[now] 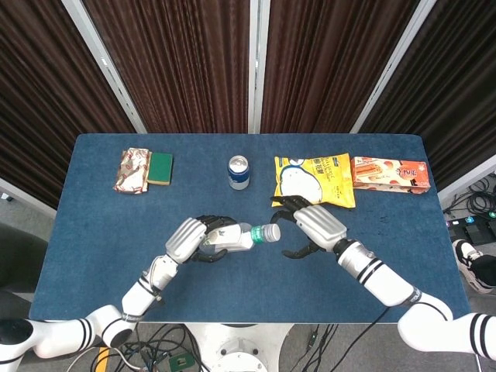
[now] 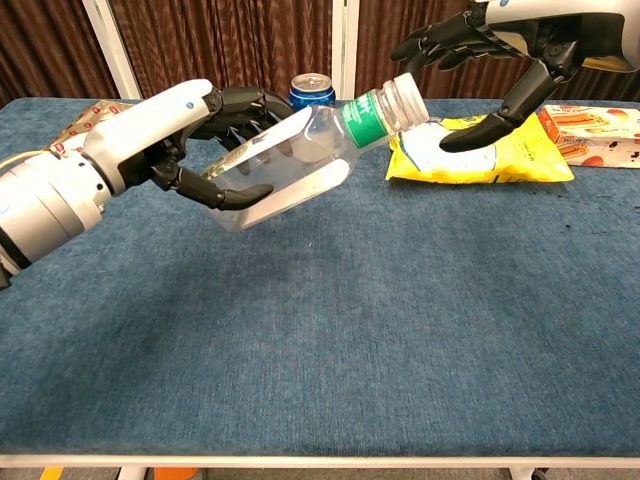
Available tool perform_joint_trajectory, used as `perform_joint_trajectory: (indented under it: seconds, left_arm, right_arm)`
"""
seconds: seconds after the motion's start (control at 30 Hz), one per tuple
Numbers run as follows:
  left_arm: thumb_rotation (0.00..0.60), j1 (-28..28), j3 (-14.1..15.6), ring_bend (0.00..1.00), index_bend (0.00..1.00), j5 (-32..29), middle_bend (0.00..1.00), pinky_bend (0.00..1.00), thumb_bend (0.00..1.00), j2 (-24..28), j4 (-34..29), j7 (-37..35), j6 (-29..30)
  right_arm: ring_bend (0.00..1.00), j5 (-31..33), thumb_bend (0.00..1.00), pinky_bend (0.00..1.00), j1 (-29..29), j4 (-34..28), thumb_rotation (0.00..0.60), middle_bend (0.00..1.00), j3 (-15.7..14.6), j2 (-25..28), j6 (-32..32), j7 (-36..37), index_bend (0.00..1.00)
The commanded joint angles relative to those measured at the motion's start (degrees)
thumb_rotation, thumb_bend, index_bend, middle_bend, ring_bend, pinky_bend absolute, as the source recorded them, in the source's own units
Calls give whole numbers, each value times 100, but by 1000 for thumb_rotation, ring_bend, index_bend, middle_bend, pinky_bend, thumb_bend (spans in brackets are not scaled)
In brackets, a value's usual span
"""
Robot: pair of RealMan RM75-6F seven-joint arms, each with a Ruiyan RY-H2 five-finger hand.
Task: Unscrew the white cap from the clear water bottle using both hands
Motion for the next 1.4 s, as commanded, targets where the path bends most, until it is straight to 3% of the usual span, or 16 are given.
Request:
perform_joint_trajectory:
  seconds: [0.03,0.7,1.1,1.4]
  left_arm:
    - [600,-2,-1,352,410,-12,438,409,450,-4,4,0,-12]
    - [600,10,15,352,409,-17,436,409,450,-7,18,-14,-12]
    - [600,30,-74,353,410,-110,436,409,450,128,-314,-505,-21]
    - [600,11,-103,352,410,-108,435,410,450,161,-319,-462,-31]
  right_arm:
    - [0,-33,132,0,2,-22,566,40,24,2,32,10,306]
    - [0,-130,144,0,-17,-110,567,43,86,50,169,38,306]
    - [0,-358,165,0,-186,142,600,65,131,-337,900,-370,302]
    - [0,-99,164,0,-120,33,600,69,71,-239,549,-338,302]
